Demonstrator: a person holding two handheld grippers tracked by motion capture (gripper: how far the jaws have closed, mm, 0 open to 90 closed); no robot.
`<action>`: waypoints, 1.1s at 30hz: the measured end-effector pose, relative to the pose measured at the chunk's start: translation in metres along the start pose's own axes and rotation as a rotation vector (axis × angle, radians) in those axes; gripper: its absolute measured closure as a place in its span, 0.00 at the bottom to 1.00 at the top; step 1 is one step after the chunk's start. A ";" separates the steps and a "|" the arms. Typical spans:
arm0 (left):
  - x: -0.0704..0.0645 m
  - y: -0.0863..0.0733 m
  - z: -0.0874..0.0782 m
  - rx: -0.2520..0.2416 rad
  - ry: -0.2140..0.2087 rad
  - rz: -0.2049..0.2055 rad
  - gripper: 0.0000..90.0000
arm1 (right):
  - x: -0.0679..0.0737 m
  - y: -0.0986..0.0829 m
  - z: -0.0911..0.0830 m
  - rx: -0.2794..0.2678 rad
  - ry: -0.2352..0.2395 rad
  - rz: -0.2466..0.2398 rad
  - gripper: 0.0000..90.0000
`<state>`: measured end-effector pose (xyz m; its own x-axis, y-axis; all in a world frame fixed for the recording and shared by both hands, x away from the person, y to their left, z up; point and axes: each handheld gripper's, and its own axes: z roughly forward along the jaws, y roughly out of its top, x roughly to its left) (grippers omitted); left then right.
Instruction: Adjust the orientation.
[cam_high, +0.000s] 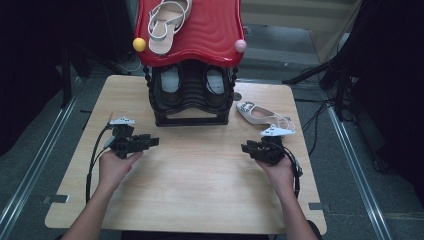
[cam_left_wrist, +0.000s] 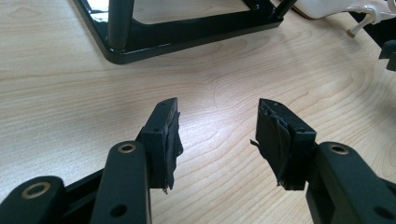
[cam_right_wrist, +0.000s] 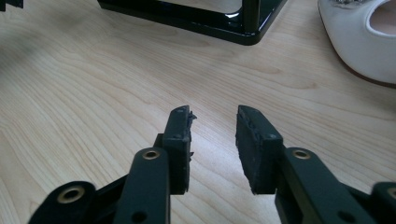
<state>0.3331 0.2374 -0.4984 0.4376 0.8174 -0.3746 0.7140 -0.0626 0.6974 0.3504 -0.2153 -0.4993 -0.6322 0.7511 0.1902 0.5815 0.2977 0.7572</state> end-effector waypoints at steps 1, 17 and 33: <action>0.000 0.000 0.000 0.001 0.000 0.003 0.55 | -0.001 0.000 -0.001 -0.001 0.002 0.006 0.79; -0.002 0.003 0.001 -0.003 -0.004 0.025 0.55 | -0.036 0.010 -0.010 -0.039 -0.073 0.096 1.00; -0.002 0.003 0.002 -0.003 -0.002 0.037 0.56 | -0.087 0.045 -0.029 -0.070 -0.153 0.157 1.00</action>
<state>0.3357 0.2342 -0.4966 0.4652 0.8133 -0.3496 0.6955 -0.0914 0.7127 0.4163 -0.2842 -0.4636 -0.4487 0.8671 0.2162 0.6261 0.1324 0.7684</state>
